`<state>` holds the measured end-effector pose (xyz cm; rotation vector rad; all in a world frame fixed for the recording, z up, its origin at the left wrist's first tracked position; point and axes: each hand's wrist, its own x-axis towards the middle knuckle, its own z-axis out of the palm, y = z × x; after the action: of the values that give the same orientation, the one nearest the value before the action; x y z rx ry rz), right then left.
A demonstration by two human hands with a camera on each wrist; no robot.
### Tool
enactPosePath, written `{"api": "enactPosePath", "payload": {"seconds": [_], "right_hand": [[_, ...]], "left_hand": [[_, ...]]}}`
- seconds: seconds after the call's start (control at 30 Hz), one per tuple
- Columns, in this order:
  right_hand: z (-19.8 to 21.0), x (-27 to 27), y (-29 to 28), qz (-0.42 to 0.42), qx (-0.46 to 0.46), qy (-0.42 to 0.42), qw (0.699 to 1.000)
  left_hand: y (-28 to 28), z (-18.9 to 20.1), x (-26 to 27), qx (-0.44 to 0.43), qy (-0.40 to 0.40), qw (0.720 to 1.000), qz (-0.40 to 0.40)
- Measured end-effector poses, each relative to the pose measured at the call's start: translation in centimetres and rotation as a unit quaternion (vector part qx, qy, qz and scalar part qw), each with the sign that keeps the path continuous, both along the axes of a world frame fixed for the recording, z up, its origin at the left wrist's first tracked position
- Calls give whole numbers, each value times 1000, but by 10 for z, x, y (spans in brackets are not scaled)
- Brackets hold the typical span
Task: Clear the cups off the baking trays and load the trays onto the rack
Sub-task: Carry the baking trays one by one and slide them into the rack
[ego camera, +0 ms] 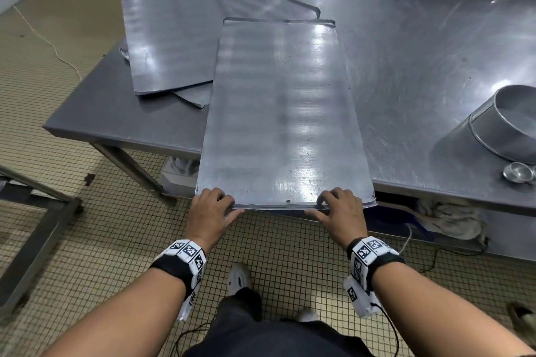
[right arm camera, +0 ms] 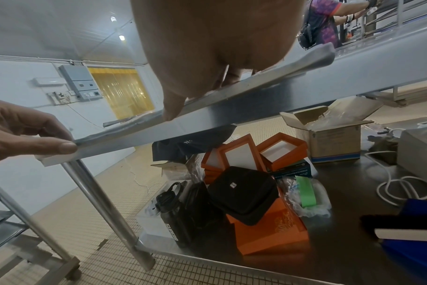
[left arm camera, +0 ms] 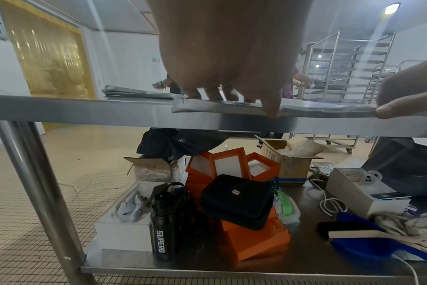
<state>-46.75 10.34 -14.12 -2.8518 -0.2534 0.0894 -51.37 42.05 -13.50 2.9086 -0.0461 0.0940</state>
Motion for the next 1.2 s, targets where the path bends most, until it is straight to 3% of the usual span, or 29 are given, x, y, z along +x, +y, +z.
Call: {"api": "enactPosePath", "payload": {"seconds": [0.3,0.4,0.47,0.6,0.7,0.77,0.93,1.2], "right_hand": [[10,1,-4,-5,16,40,999],[19,13,-21,-74,14,25,997],[23,24,-38,-165,17,9,986],[26,39,-61,-299,92,63,948],[26,44,-61,-335,185,127,915],[23,47,-59,-351,226,149,896],[19,47,-59,-357,252,154,886],[17,20,-82,-343,244,130,898]], "left_hand": [[3,-1,1,-20,-4,1000,-9],[10,1,4,-45,-1,998,35],[16,5,9,-61,4,992,115],[27,13,27,-224,102,935,257],[28,20,43,-369,133,878,276],[27,21,52,-396,135,863,282],[24,4,58,-318,155,893,278],[6,-11,45,-276,126,919,251]]}}
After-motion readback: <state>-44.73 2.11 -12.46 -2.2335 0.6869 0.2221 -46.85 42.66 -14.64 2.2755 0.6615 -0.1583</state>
